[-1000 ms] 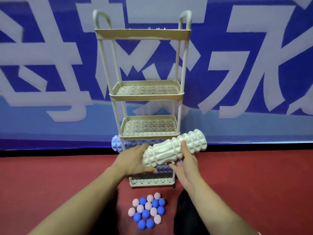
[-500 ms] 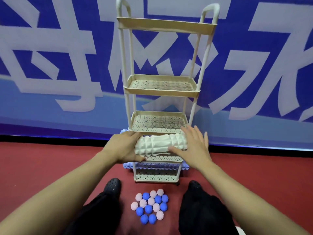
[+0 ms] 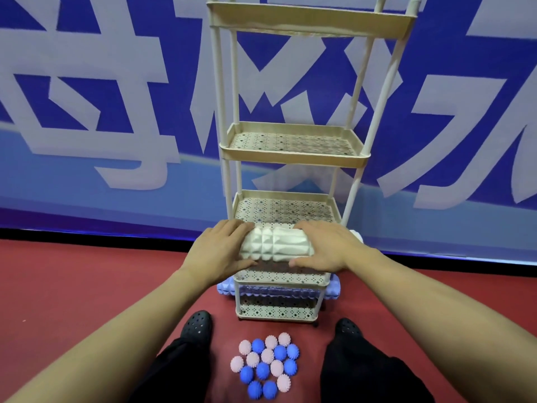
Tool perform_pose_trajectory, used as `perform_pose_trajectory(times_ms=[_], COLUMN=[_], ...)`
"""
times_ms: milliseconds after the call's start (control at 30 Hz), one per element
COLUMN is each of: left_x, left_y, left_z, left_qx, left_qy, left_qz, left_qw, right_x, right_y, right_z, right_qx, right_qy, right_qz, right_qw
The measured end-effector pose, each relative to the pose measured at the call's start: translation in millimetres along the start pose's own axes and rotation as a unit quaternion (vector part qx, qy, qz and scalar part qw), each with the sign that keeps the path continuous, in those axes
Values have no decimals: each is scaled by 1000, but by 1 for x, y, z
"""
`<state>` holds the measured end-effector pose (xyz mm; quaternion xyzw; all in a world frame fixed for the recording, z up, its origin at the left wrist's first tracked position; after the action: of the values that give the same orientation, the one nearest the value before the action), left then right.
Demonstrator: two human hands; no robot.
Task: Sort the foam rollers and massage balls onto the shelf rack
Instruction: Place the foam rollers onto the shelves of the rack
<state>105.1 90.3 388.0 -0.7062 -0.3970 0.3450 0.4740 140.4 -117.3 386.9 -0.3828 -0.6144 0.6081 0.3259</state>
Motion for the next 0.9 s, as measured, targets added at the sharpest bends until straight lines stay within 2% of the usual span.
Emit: perform_pose_trajectory(times_ms=[133,200,333,433,567,900], left_x=[27,34,39,39,44,61], left_y=[19,30,48,58,68,84], left_z=[-6,-10,-19,-24,-25,-16], left_qx=[-33,-37,-43,-37,-26,-22], left_qy=[-104,-125,-122,-90,-63,-86], left_qz=[50,65,62,32,14,26], left_qw=[993,989,990,995,998,996], right_x=[-29,-39,-47,-47,-53,-95], right_y=[9,14,12,11,24,56], right_z=[-23,-36,-63,-86,-114,-149], right_qx=[-2,-9,-46,-52,-20,45], right_qy=[89,127,156,147,125,130], right_qz=[47,46,44,102,137,71], right_qw=[995,991,986,983,982,988])
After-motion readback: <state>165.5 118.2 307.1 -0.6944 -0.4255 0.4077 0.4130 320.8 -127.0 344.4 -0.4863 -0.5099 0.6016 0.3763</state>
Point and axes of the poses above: each hand's wrist, its own z-axis away from the middle knuckle, its own y-axis out of the palm, x = y × z, the point moved 8 cm from there along -z, towards the middle knuckle, and after that the axes turned 4 degrees about z, right-handed, at the moved point
